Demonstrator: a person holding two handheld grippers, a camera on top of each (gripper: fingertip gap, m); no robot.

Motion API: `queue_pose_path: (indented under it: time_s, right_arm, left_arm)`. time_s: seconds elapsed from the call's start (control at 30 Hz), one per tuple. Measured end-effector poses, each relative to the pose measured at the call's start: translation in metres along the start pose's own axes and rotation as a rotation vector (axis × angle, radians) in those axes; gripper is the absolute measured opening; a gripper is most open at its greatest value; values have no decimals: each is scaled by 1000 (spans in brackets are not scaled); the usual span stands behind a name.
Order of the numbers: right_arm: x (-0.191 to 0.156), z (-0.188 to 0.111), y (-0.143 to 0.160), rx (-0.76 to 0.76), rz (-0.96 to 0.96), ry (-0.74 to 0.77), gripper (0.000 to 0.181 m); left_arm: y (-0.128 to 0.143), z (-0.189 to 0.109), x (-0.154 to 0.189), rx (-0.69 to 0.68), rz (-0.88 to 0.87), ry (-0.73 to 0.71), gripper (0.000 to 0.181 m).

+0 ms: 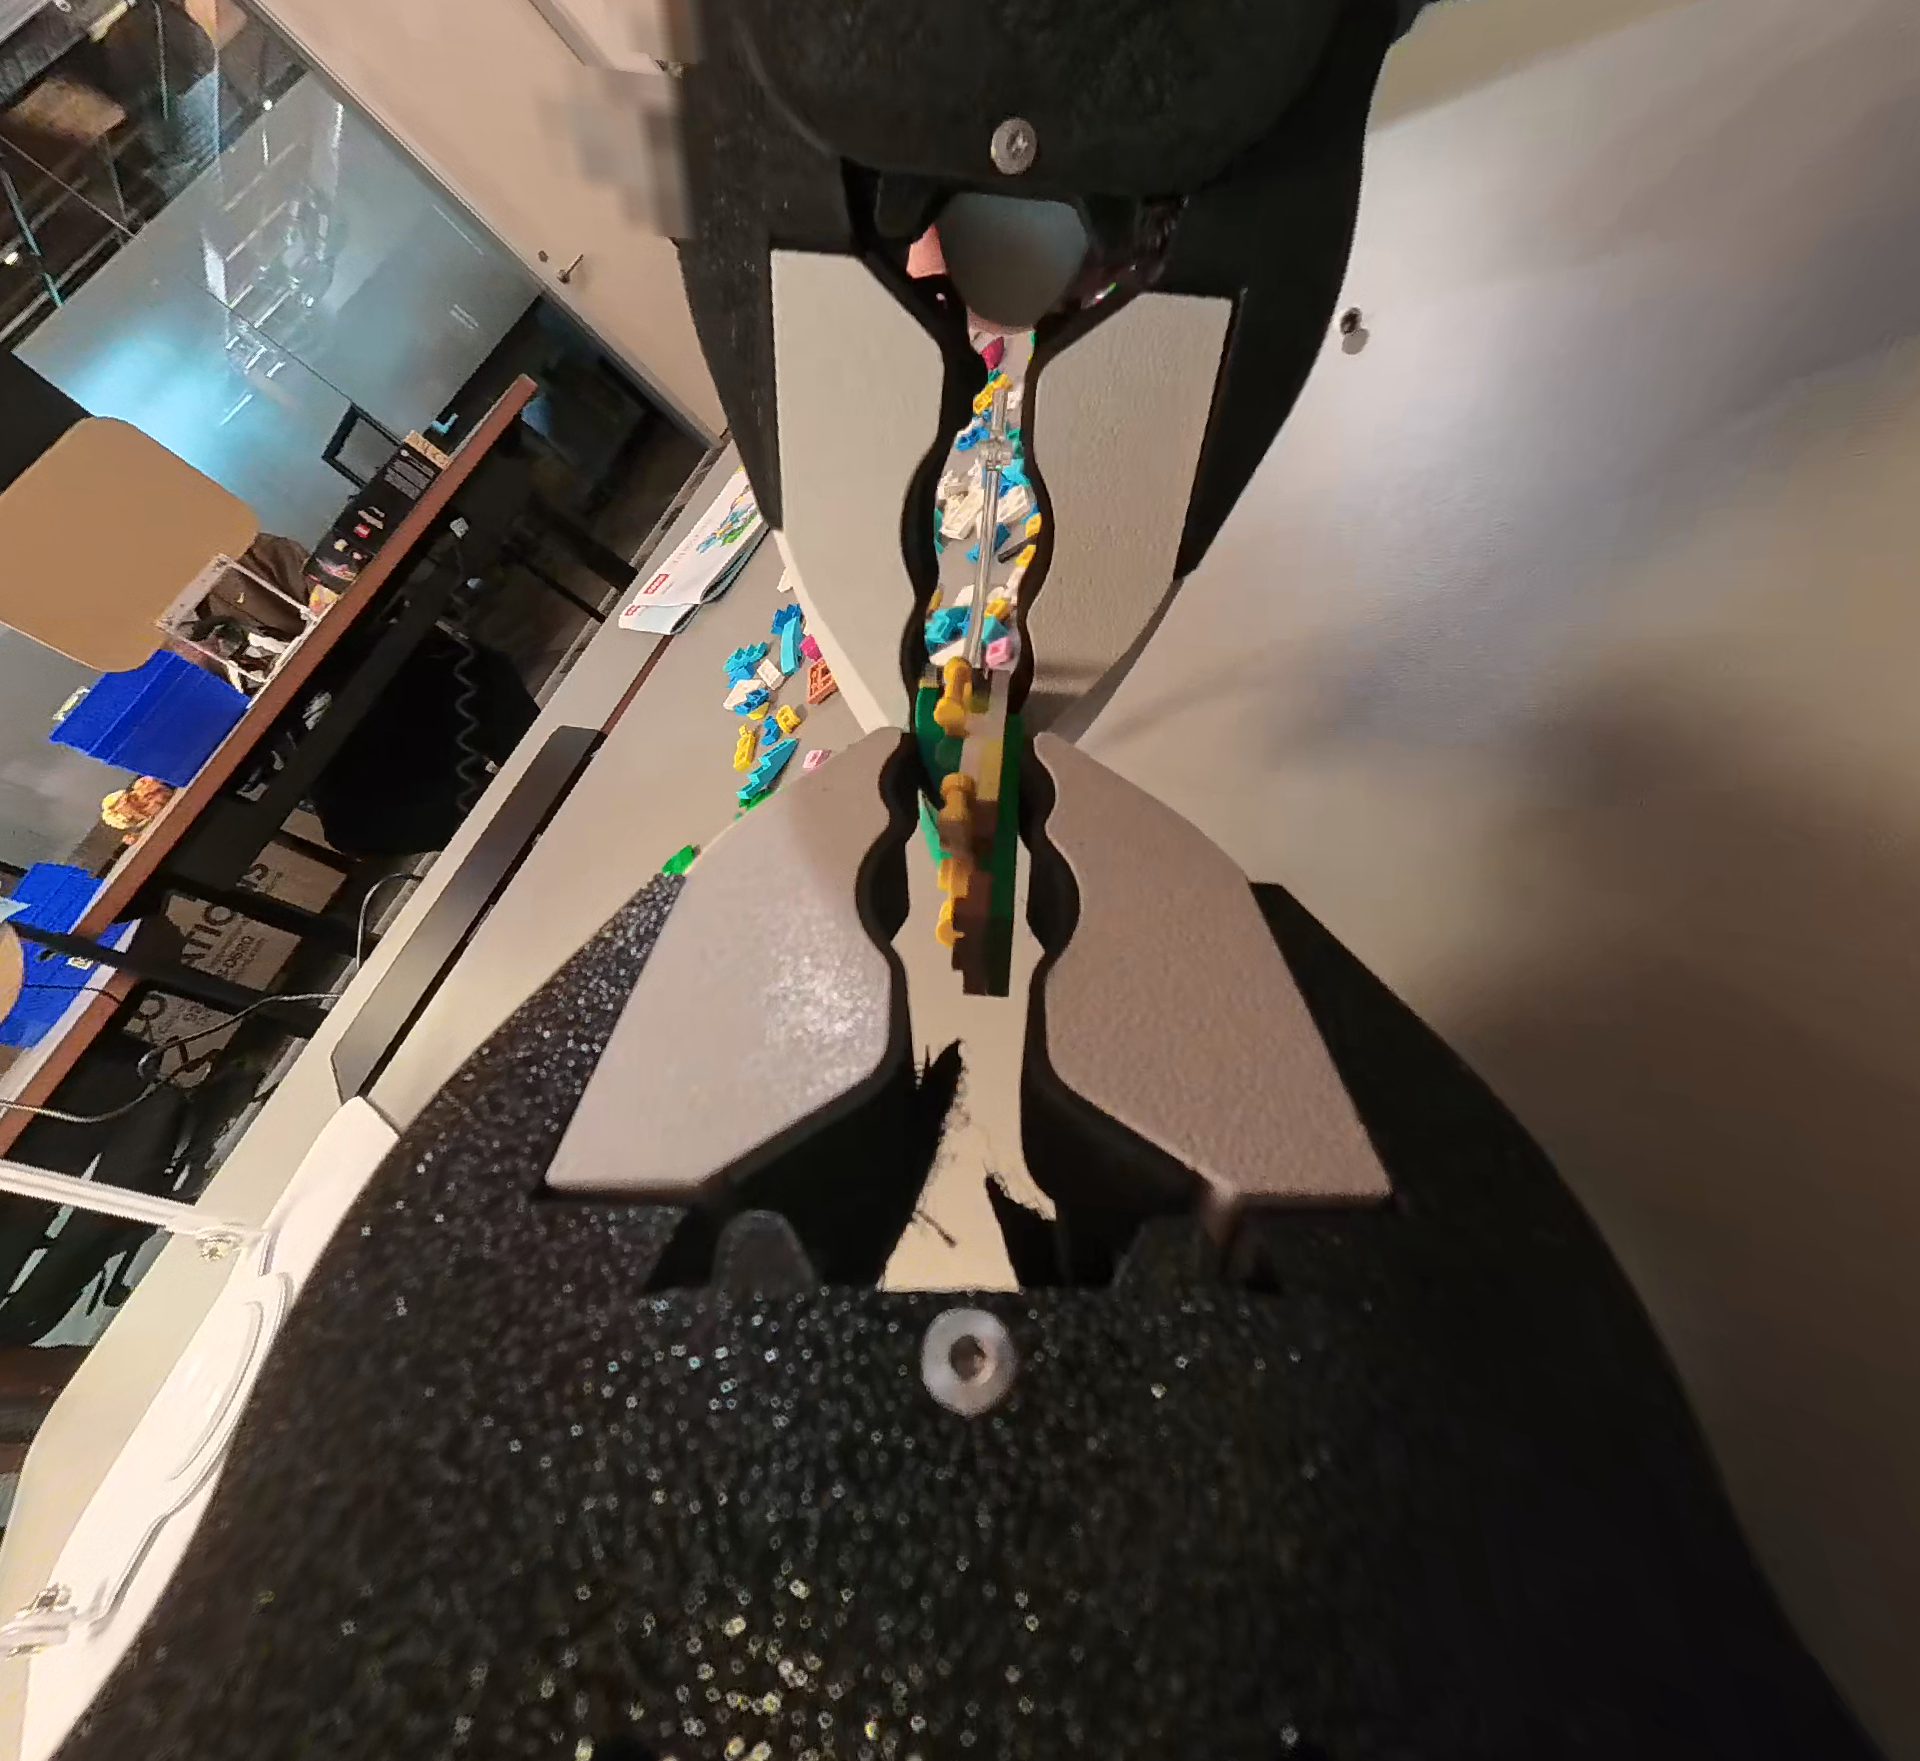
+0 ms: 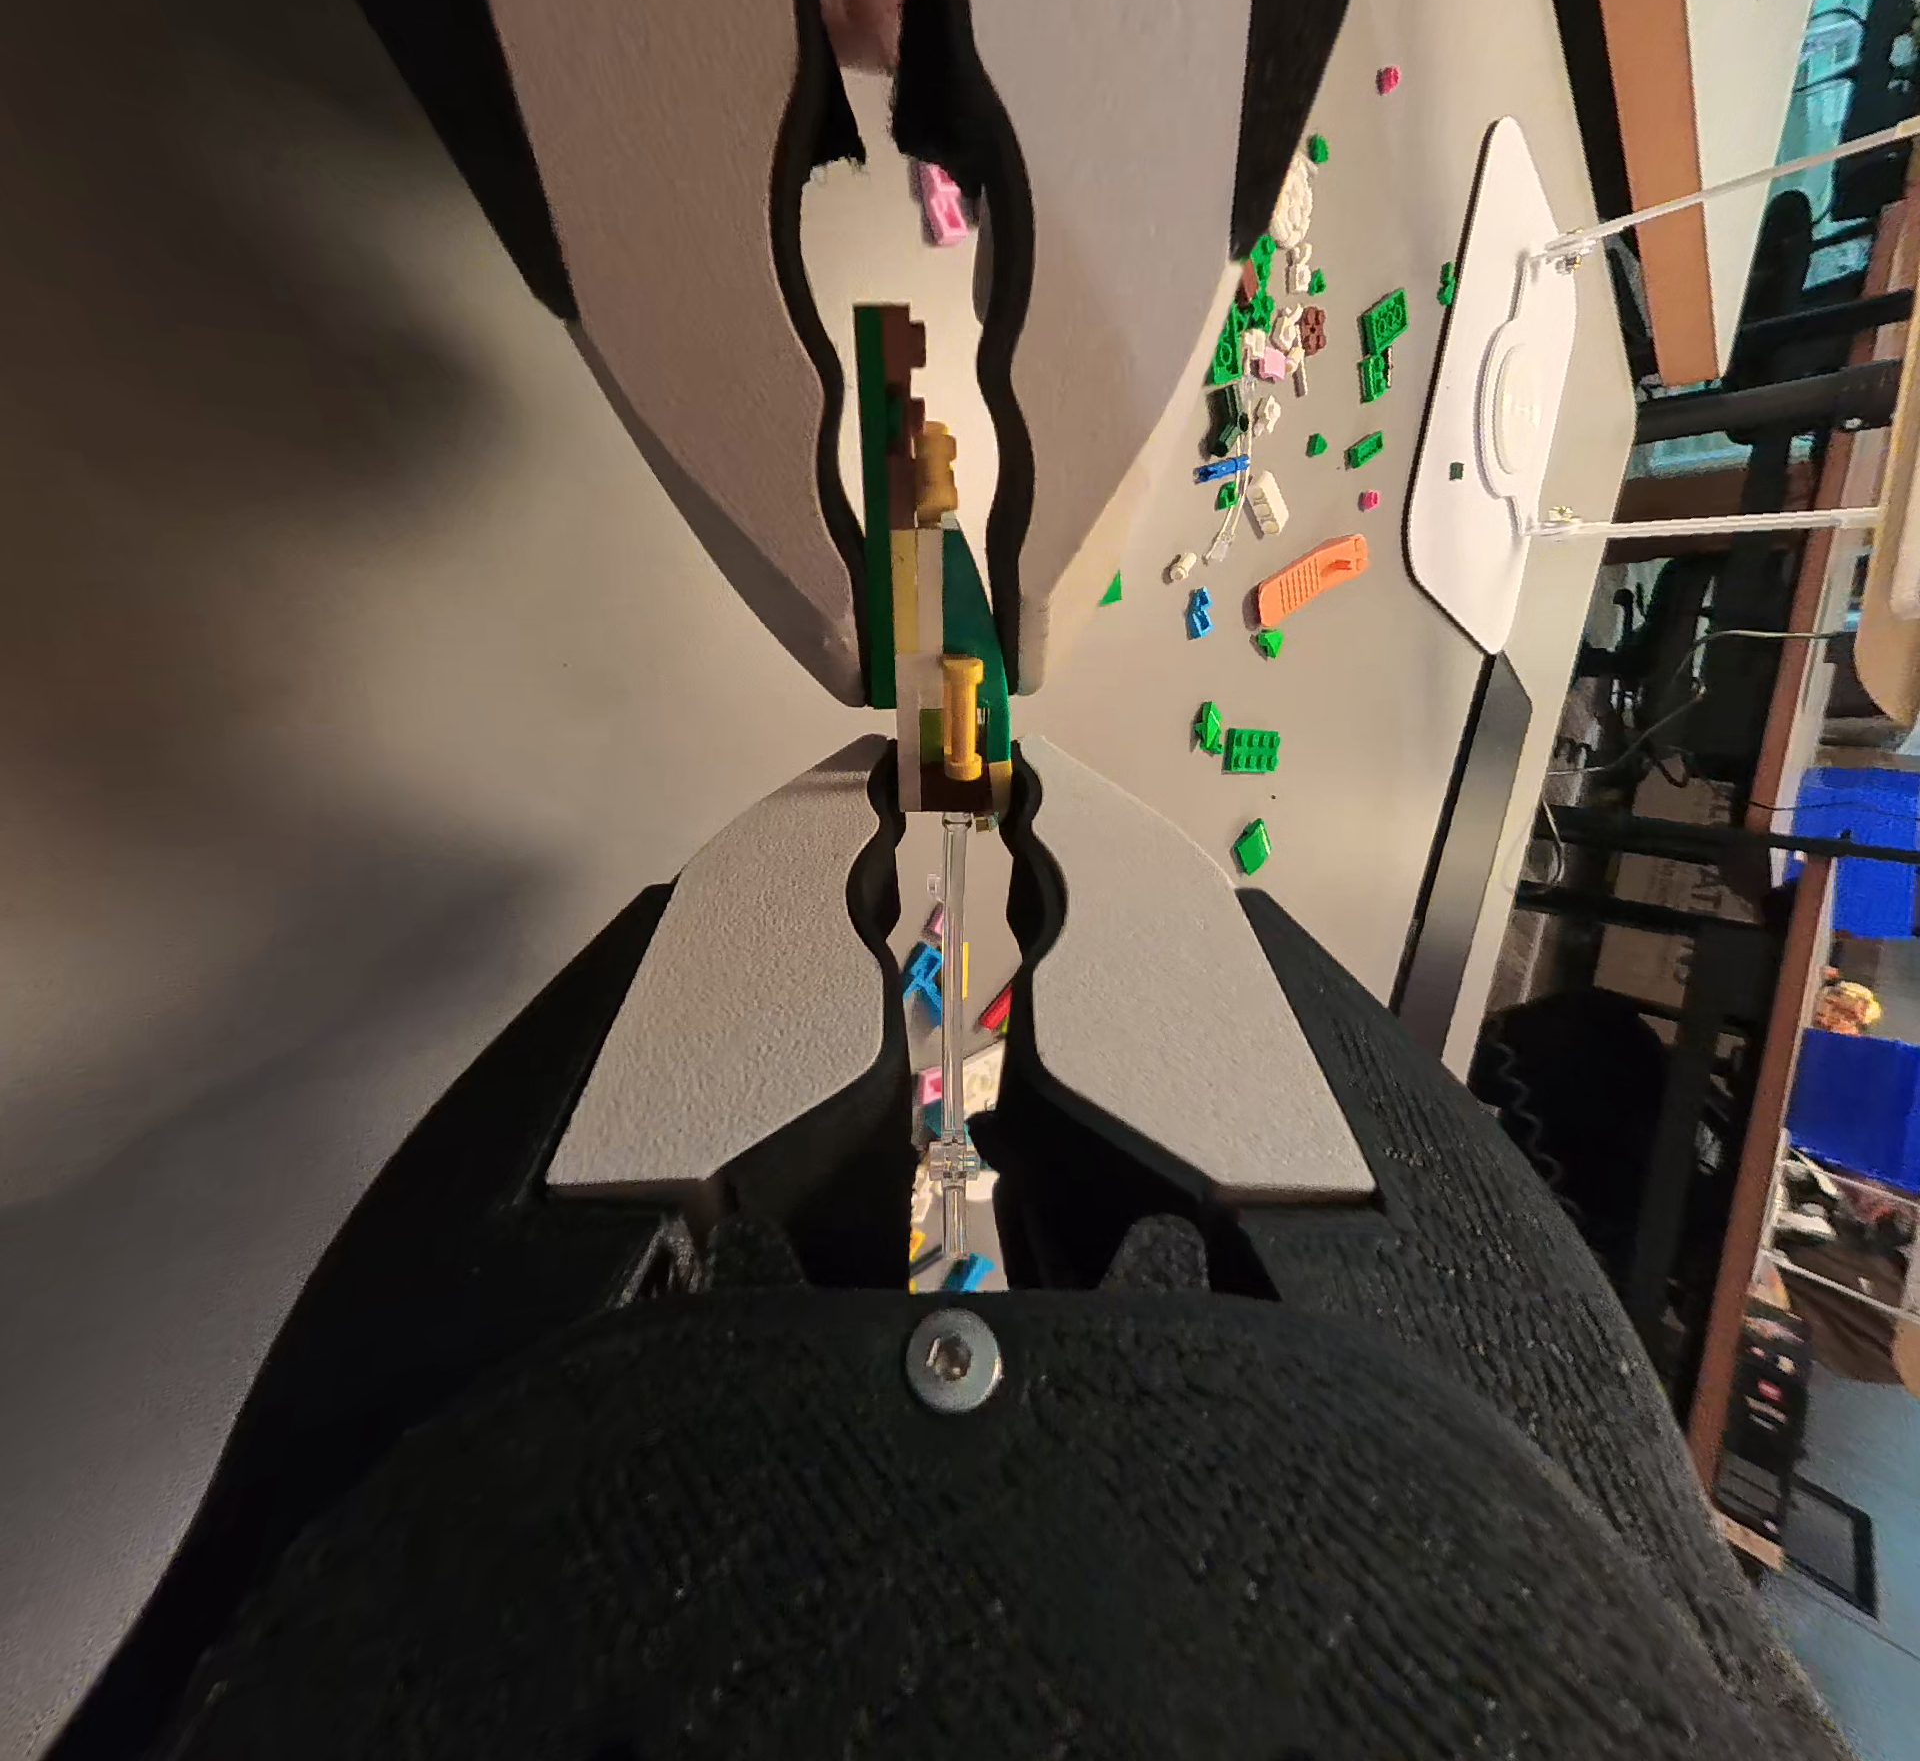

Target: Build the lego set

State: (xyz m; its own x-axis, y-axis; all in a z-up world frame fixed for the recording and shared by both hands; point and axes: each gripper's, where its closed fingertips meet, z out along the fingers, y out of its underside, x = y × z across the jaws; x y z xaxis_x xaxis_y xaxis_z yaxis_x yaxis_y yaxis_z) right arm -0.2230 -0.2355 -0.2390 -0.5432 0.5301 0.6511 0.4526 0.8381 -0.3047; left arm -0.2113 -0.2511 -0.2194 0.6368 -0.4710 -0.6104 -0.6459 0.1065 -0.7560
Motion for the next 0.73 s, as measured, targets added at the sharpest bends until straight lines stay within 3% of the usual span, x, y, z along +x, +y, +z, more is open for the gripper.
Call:
queue_pose_path:
  time_s: [0.03, 0.37, 0.73]
  right_arm:
    - [-1, 0, 0, -3, 10, -7, 17]
    - [8, -3, -1, 0, -18, 90, 22]
    - [2, -4, 4, -15, -25, 56, 16]
  left_arm:
    - [0, 0, 1, -1, -5, 4, 18]
    - [2, -1, -7, 35, -206, 44, 18]
    - [4, 1, -1, 8, -151, 49, 18]
